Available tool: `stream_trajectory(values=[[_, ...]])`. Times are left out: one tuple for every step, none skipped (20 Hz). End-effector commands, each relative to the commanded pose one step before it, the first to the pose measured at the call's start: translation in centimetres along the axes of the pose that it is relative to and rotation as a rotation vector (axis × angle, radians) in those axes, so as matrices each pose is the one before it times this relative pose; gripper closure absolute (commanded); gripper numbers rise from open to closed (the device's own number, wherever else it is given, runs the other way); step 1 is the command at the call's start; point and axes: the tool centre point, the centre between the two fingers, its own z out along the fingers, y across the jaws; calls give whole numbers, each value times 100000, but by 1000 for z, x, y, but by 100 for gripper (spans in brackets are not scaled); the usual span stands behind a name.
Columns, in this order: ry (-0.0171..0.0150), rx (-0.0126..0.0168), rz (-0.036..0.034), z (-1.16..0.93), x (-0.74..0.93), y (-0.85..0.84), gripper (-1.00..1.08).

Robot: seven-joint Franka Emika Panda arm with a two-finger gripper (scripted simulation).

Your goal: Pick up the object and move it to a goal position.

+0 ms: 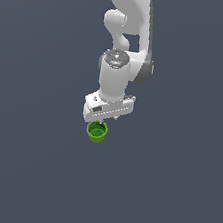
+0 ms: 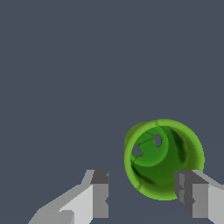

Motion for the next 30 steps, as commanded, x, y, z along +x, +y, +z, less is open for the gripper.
stream_trajectory(values=[[-64, -243, -6963, 680, -406, 84, -20], [-28, -79, -2721, 266, -163, 15, -20], [-26, -73, -2724, 265, -164, 7, -20], [-23, -68, -2727, 263, -164, 0, -20], [-20, -62, -2710, 260, -162, -8, -20], [-17, -54, -2590, 246, -155, -15, -20], [-13, -47, -2452, 232, -145, -21, -20], [-9, -41, -2314, 217, -136, -25, -20], [-6, -35, -2175, 203, -127, -29, -20], [-3, -30, -2037, 189, -118, -31, -20], [-1, -26, -1897, 175, -109, -33, -20], [1, -22, -1757, 161, -100, -33, -20], [3, -19, -1618, 147, -91, -34, -20], [4, -16, -1479, 134, -82, -33, -20], [5, -14, -1338, 121, -73, -32, -20], [5, -12, -1196, 108, -66, -29, -20], [6, -10, -1057, 95, -57, -28, -20], [6, -8, -916, 82, -49, -25, -20], [5, -7, -775, 69, -41, -22, -20], [5, -5, -635, 56, -33, -18, -20], [4, -4, -493, 44, -26, -14, -20], [3, -3, -352, 31, -19, -10, -20], [2, -2, -213, 19, -10, -7, -20], [1, -1, -69, 6, -4, -2, -20], [-24, 28, 467, -25, 10, 10, -20], [0, 0, 0, 36, -3, 2, -20], [0, 0, 0, 108, -8, 6, -20], [3, -3, -49, 178, 8, -9, -20], [3, -2, -49, 251, 2, -6, -20], [3, -2, -49, 323, -5, -4, -20]])
